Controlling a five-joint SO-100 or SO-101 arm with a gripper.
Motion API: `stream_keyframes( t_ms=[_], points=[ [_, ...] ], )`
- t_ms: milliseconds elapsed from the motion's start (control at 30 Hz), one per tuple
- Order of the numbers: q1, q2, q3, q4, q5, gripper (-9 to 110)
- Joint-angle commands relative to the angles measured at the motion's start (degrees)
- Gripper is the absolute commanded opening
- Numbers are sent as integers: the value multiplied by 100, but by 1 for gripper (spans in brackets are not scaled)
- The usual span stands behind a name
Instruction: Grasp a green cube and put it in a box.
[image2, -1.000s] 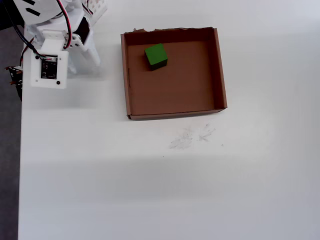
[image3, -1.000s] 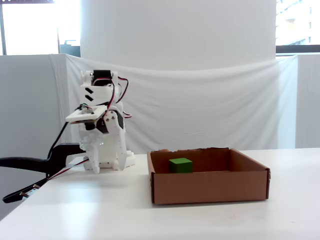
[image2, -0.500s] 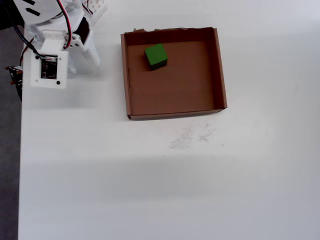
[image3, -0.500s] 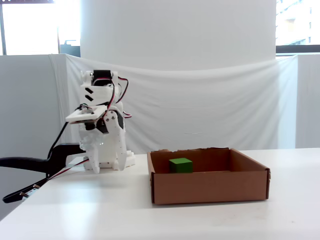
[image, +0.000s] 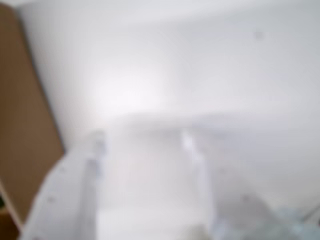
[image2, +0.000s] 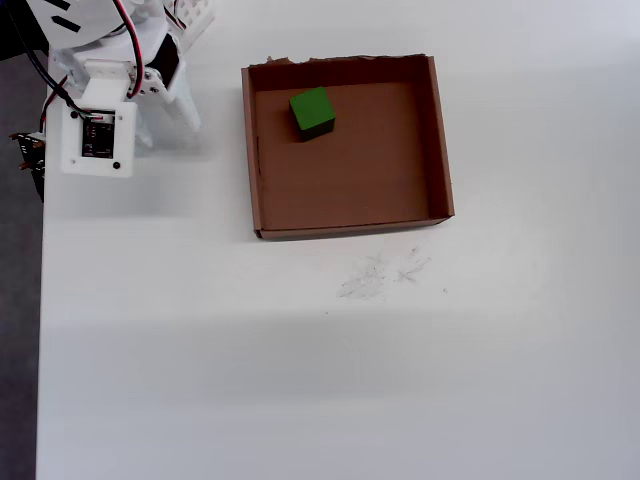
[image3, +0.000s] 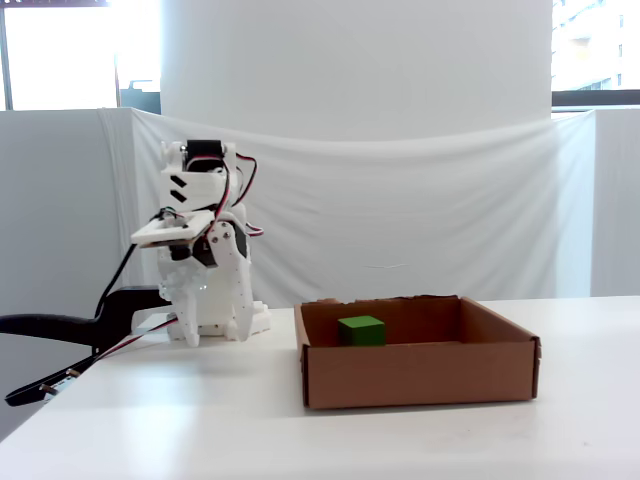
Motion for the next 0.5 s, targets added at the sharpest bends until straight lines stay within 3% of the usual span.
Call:
stream_keyframes(
  t_ms=[0,467],
  points=[
    [44,-26,-26,44,35,21],
    [44,-26,-26,44,44,21]
  ],
)
